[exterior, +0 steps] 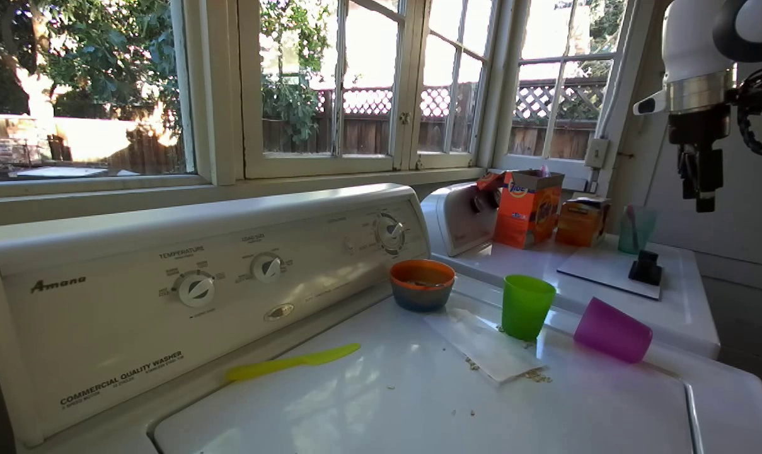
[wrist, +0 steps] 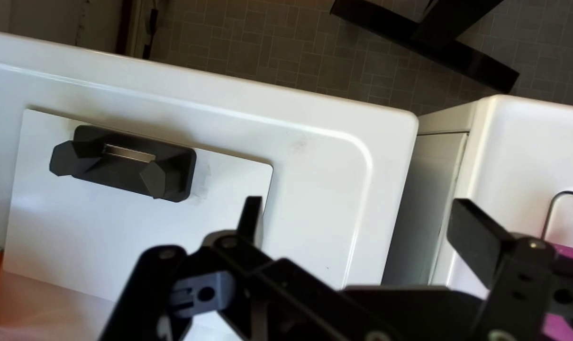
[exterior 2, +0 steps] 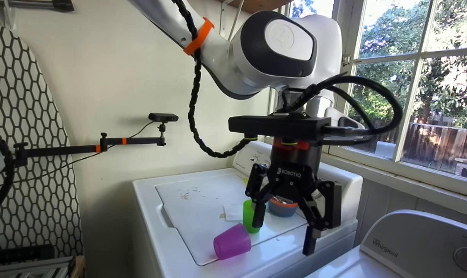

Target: Put the purple cup on the green cup in an upside down position

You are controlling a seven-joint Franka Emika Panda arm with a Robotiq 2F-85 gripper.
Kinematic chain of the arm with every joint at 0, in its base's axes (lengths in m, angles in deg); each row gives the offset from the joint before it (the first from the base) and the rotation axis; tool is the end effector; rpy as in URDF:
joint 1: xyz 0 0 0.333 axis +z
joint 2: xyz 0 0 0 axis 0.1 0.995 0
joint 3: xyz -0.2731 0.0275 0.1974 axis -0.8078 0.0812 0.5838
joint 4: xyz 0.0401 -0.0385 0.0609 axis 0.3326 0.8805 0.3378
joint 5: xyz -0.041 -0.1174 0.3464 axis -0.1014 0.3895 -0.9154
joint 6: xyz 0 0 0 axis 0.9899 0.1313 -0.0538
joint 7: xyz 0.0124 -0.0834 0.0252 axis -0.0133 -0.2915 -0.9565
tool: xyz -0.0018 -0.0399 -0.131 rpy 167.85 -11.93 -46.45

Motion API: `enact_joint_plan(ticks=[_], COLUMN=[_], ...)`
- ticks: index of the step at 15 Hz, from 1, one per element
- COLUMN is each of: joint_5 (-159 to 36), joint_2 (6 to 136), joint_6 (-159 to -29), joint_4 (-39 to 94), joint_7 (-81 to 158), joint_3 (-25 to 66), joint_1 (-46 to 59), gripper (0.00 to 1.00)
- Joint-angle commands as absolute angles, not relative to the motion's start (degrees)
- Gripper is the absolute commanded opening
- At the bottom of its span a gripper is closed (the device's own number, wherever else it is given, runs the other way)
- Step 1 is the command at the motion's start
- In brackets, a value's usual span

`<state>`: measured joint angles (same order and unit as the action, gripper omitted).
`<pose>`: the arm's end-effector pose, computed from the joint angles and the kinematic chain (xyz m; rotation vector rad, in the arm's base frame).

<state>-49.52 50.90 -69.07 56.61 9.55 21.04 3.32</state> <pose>0.4789 -0.0767 0.4316 2.8659 0.6347 -0.3168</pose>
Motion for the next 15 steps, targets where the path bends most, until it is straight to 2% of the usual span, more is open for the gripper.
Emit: enact_joint_plan(ticks=[1,8,15], joint_5=[-50.69,-57.00,-67.66], joint_2=[49.88,48.86,49.55], joint_6=[-76.08,-93.10,-94.17], joint_4=[59.45,68.16,72.67], joint_7=[12.04,17.82,18.01], joint_3=[21.25,21.47,22.64], joint_1=[3.43,3.64,4.92], gripper=[1.00,1.00,1.00])
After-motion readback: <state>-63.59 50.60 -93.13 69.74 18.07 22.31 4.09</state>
